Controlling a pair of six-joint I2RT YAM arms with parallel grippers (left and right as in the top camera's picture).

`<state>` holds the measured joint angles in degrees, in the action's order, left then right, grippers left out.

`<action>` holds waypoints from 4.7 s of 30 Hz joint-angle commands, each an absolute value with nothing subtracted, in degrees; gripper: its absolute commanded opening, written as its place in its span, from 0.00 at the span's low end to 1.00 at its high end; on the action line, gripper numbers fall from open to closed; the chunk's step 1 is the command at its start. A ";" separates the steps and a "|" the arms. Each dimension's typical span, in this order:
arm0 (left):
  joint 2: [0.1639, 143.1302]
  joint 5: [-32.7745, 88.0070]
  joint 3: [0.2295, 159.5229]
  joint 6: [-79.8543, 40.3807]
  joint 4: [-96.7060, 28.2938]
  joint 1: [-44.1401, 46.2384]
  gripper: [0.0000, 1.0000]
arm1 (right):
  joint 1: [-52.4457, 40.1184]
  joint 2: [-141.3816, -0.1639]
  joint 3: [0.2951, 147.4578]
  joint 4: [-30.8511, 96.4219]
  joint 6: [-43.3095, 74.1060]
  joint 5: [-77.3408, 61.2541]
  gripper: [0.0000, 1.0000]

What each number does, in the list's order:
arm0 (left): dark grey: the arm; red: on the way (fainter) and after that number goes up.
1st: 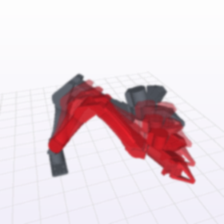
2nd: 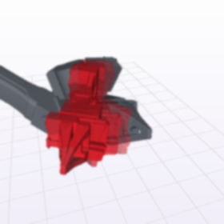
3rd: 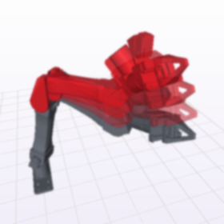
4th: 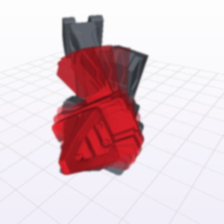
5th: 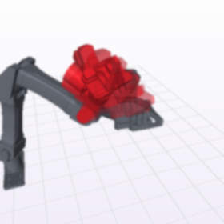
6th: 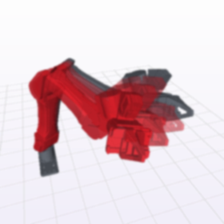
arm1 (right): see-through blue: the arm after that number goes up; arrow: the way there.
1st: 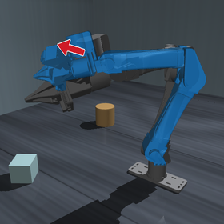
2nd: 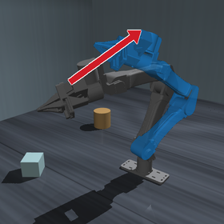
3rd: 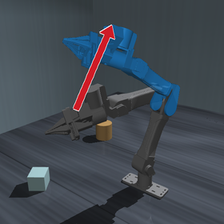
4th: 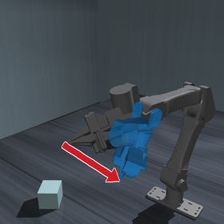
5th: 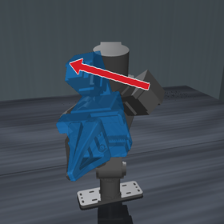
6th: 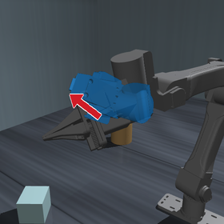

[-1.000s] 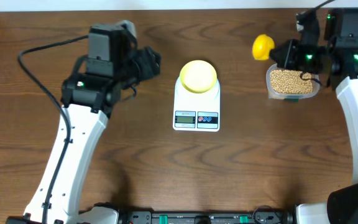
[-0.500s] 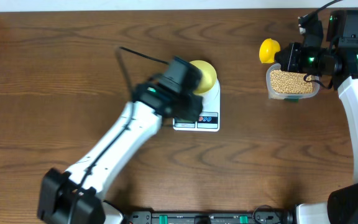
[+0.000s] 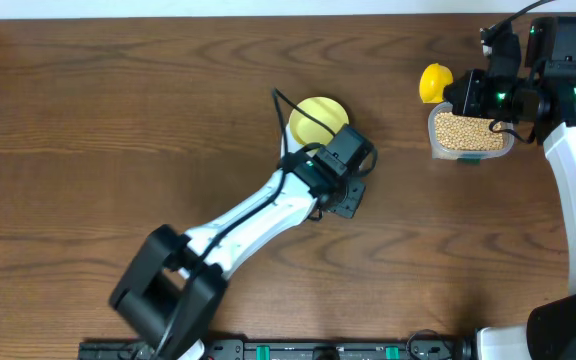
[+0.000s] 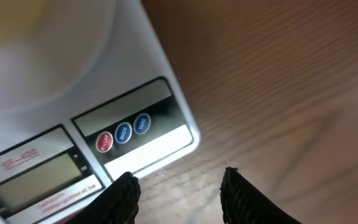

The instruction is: Scoop item into bowl and weigh 50g on scale

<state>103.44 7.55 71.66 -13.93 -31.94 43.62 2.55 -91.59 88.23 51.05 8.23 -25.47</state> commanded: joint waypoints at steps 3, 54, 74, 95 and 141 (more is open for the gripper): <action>106.08 3.25 71.42 -14.63 -30.41 43.55 0.45 | 2.79 -91.39 89.41 51.03 6.85 -24.95 0.01; 111.26 0.36 71.09 -9.67 -28.80 44.38 0.46 | 2.52 -91.42 89.14 51.90 5.87 -24.97 0.01; 111.28 0.38 69.28 -9.72 -27.24 43.66 0.46 | 2.52 -91.42 89.14 52.05 5.85 -24.95 0.01; 106.32 0.89 69.23 -9.41 -27.11 42.46 0.46 | 2.52 -91.42 89.14 51.94 5.50 -25.21 0.01; 109.36 3.16 68.47 -6.44 -26.39 42.57 0.46 | 2.52 -91.42 89.14 51.83 5.08 -25.17 0.01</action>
<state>108.40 2.04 69.08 -7.20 -26.52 42.78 2.55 -91.59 88.23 51.83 5.82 -25.02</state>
